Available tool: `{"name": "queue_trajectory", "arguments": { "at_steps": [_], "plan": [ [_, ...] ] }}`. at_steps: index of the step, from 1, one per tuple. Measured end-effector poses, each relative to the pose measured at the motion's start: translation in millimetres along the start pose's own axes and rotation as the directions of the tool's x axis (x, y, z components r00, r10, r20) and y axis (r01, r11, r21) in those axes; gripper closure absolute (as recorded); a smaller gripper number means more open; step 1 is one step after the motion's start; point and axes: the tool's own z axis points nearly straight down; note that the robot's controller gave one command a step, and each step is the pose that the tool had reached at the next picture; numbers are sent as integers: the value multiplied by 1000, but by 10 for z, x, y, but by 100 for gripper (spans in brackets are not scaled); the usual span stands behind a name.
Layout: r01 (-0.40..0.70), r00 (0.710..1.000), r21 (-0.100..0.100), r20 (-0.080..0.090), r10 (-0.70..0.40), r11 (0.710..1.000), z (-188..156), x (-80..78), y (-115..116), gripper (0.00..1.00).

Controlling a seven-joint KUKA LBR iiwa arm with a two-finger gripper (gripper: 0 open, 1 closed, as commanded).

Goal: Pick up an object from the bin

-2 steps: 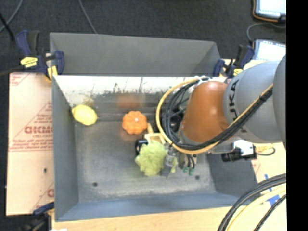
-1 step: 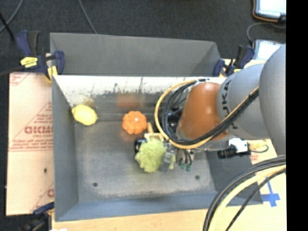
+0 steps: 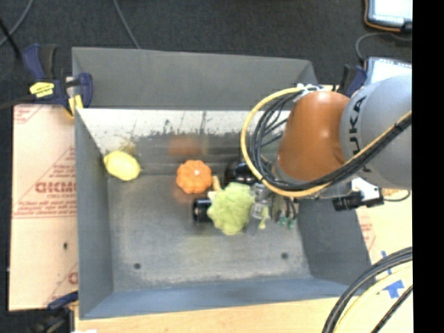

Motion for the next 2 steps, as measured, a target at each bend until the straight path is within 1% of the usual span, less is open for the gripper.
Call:
{"name": "queue_trajectory", "arguments": {
  "at_steps": [1, 2],
  "plan": [
    [1, 1000, 0, 0, -1, 1000, 1, 0, -1, 100],
    [-48, 999, 0, 3, 48, 999, -1122, 41, 45, 100]
  ]
}}
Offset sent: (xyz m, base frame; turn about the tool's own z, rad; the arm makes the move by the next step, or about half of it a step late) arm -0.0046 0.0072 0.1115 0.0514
